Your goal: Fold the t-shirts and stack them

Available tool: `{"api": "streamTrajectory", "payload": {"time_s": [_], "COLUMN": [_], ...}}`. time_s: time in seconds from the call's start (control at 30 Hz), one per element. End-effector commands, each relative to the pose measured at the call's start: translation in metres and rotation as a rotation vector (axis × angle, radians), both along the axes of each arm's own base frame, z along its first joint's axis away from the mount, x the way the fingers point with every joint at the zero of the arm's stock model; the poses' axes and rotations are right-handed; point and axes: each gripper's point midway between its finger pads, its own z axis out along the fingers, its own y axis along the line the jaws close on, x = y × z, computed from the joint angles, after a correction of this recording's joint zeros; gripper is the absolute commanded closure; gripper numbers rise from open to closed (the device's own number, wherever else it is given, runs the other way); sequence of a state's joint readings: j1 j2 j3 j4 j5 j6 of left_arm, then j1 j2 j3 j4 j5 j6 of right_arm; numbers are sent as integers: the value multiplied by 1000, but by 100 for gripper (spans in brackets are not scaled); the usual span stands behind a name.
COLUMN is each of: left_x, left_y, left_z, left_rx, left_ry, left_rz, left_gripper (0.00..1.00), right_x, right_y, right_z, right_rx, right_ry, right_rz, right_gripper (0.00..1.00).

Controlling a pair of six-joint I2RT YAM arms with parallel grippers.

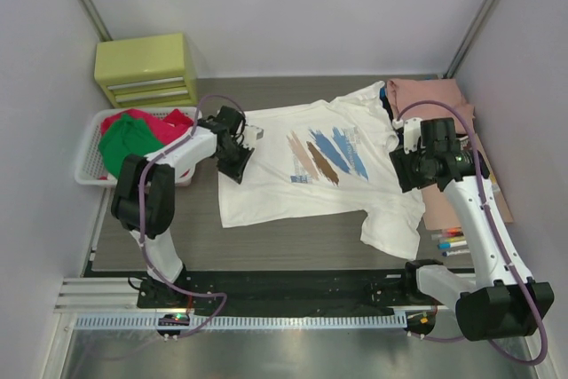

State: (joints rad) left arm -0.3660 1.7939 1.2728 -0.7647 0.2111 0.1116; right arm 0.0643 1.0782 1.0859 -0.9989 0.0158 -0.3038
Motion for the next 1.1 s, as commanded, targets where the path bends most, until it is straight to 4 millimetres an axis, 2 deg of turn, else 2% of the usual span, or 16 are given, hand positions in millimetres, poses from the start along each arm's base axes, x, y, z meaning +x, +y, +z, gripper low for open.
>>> {"api": "streamTrajectory", "payload": {"time_s": [0.0, 0.17, 0.37, 0.77, 1.0, 1.07], "left_x": [4, 10, 8, 20, 24, 26], "left_y": [-9, -9, 3, 46, 55, 55], "left_z": [-9, -21, -33, -32, -26, -22], "left_rx": [-16, 0, 65, 116, 102, 102], "left_ry": [63, 88, 102, 83, 73, 53], "left_rz": [-8, 17, 37, 160, 187, 194], "left_gripper": [100, 100, 100, 100, 100, 100], "right_x": [-3, -4, -5, -6, -7, -15], "right_y": [-4, -6, -8, -7, -9, -10], "right_z": [2, 4, 2, -1, -6, -10], "right_rx": [-14, -29, -41, -41, -54, -64], "right_ry": [-26, -36, -31, -31, -15, 36], "right_rz": [-14, -10, -3, 6, 11, 30], "right_gripper": [39, 39, 39, 39, 39, 38]}}
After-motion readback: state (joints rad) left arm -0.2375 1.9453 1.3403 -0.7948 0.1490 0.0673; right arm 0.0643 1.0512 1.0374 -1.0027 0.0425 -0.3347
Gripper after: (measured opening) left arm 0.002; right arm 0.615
